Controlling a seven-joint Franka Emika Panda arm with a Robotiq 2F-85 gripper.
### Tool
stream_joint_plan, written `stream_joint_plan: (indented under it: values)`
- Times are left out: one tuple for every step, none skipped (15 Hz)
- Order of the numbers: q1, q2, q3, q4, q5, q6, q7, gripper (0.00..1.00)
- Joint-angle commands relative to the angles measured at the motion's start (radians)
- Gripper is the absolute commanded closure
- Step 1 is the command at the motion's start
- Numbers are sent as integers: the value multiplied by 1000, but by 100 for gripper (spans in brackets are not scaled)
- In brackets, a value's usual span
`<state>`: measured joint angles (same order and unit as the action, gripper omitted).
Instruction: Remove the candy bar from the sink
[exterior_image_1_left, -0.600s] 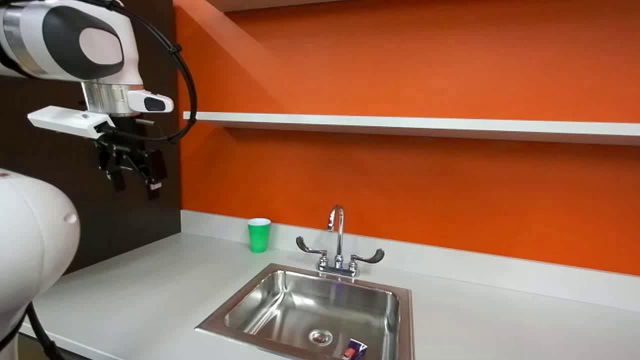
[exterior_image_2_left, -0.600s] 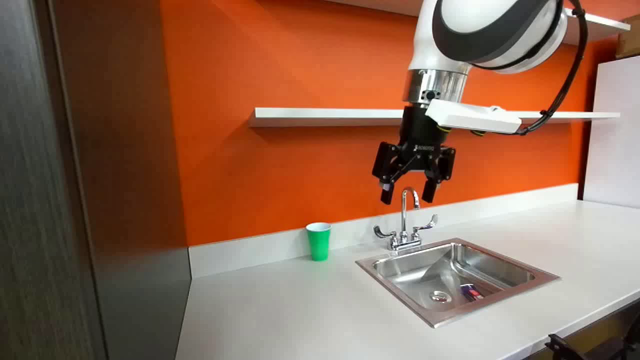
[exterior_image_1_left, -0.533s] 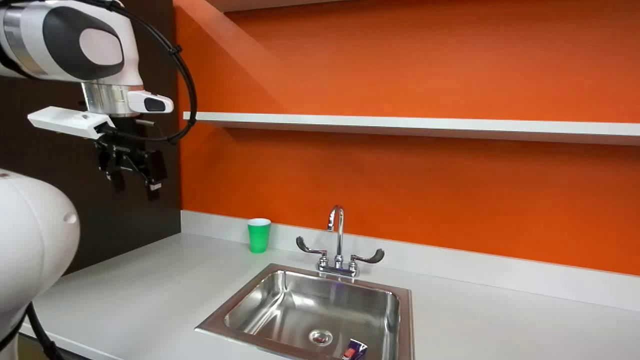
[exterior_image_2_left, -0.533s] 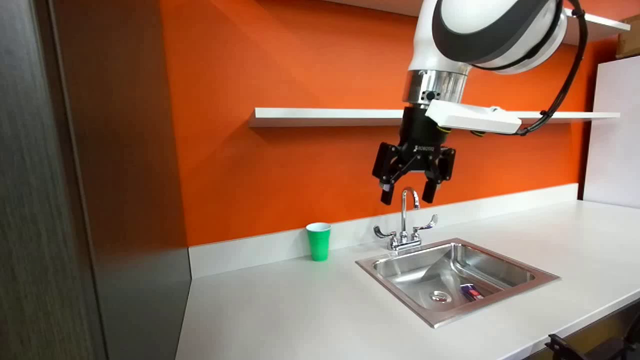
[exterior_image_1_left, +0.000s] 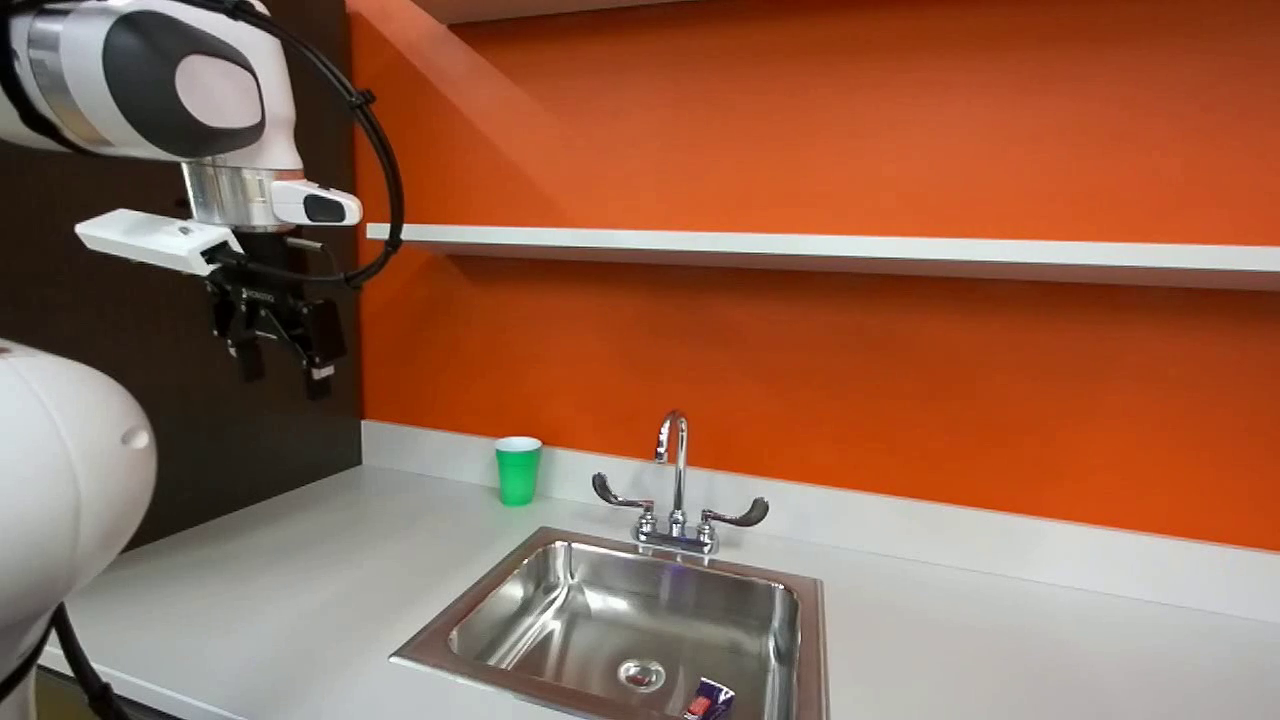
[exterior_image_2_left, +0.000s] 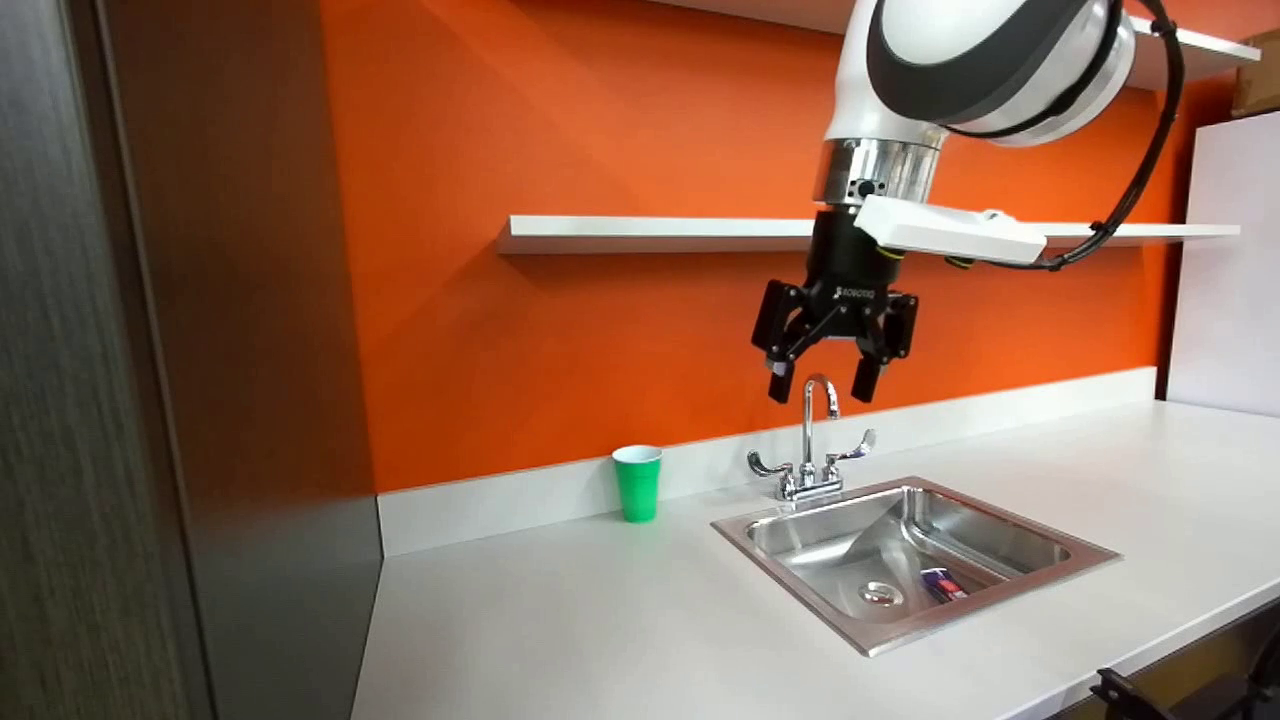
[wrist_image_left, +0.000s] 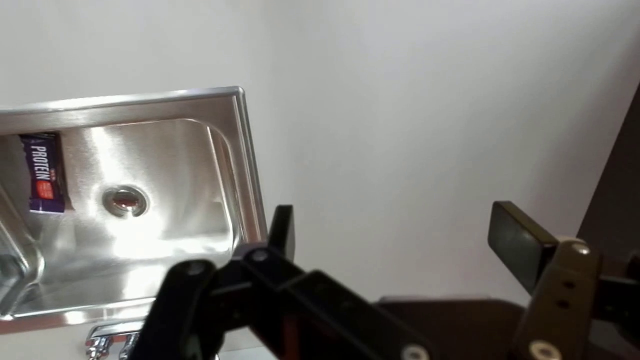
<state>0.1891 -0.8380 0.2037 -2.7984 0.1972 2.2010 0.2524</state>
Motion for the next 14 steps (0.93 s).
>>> stream_joint_plan:
  values:
    - [-49,-20,-28,2,-8,-44,19,0]
    - [-64,-19,-38,3,-11,-49,19,0]
    - [-80,-19,-45,3,-15,-50,20,0]
    - [-103,-18,-52,3,-24,-54,24,0]
    - [-125,-16,-60,3,-34,-58,23,0]
    - [-148,-15,-71,3,-45,-63,20,0]
    - [-172,-12,-80,3,-56,-63,20,0]
    - [-198,-8,-95,3,-69,-64,13,0]
    - [-223,-2,-113,3,-83,-64,4,0]
    - [-246,4,-127,3,-97,-61,1,0]
    - [-267,11,-148,3,-110,-59,-10,0]
    - [-287,19,-165,3,-123,-54,-17,0]
    - [-306,28,-181,3,-137,-47,-24,0]
    - [-321,41,-199,3,-150,-37,-36,0]
